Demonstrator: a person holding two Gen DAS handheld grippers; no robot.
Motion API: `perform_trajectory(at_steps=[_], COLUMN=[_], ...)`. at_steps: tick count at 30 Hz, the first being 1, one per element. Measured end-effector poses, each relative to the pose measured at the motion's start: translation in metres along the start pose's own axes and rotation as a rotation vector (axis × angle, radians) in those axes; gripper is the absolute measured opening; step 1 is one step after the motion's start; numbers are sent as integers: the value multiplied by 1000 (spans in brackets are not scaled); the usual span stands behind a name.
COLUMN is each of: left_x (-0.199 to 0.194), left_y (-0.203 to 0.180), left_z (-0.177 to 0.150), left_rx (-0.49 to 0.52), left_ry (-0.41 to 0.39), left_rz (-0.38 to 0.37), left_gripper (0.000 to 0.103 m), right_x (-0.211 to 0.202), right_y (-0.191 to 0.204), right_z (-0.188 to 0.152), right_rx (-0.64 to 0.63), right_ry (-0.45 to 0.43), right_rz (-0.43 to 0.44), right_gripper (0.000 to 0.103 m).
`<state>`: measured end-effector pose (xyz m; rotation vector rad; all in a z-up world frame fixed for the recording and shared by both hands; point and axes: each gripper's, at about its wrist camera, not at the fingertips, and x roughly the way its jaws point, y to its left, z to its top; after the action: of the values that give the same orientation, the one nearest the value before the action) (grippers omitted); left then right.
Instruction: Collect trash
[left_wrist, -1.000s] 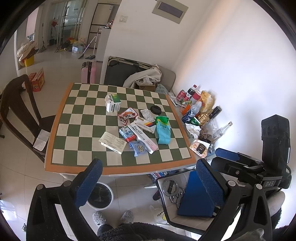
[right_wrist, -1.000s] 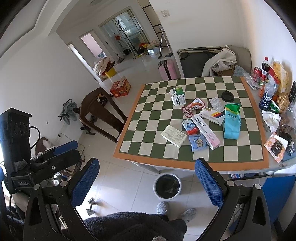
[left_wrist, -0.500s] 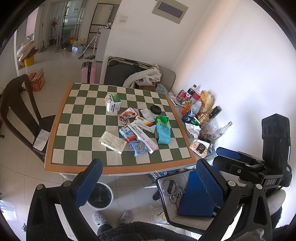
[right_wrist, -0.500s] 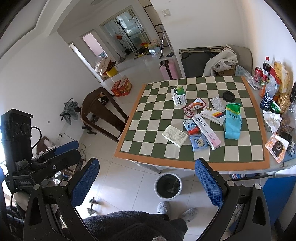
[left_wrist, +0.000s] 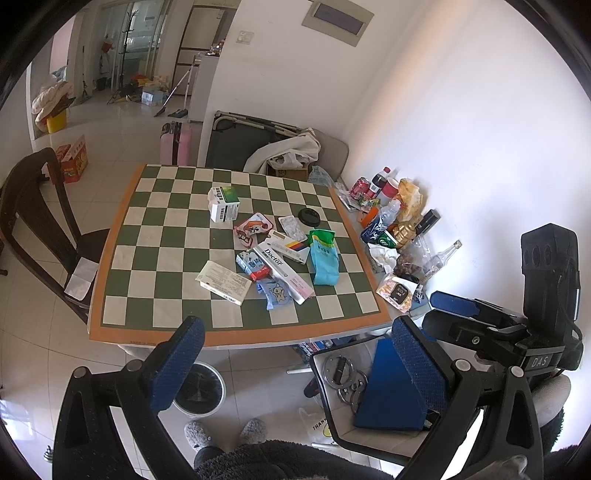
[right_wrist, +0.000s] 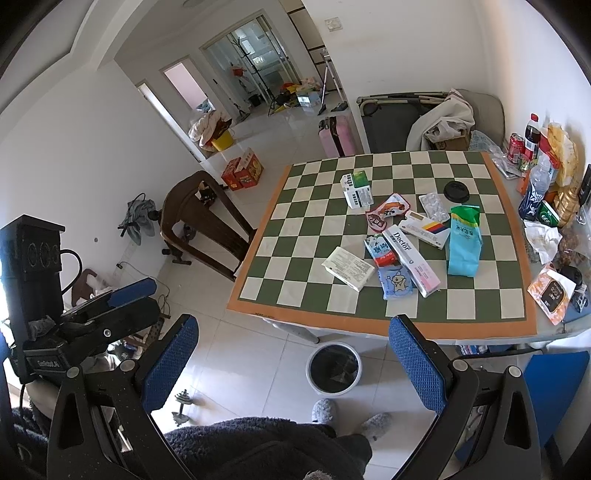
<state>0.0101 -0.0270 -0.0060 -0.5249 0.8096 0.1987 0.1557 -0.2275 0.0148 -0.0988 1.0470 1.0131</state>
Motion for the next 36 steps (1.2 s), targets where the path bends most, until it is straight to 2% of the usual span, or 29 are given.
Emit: perform_trajectory(at_steps=[28, 30, 31, 33, 35, 36], left_x=[6, 13, 17, 31, 50, 66], left_y=[-4, 11, 18, 23, 28, 33], left_z=[-11, -5, 0, 5, 12, 15], left_rx=[4, 3, 4, 37, 84, 108], left_ry=[18, 31, 35, 30, 17, 11], left_rz=[-12, -11, 6, 133, 300, 380], left_gripper=[103, 103, 103, 103, 103, 103], right_x=[5, 5, 6, 8, 19, 24], right_y=[0, 0, 0, -3, -11, -18], right_z=[-2, -2, -2, -3, -2, -1], right_rx=[2, 8, 13, 42, 99, 132], right_ry=[4, 2, 1, -11, -34, -52], right_rz=[-6, -7, -8, -23, -83, -140], right_gripper=[103, 103, 103, 103, 103, 103])
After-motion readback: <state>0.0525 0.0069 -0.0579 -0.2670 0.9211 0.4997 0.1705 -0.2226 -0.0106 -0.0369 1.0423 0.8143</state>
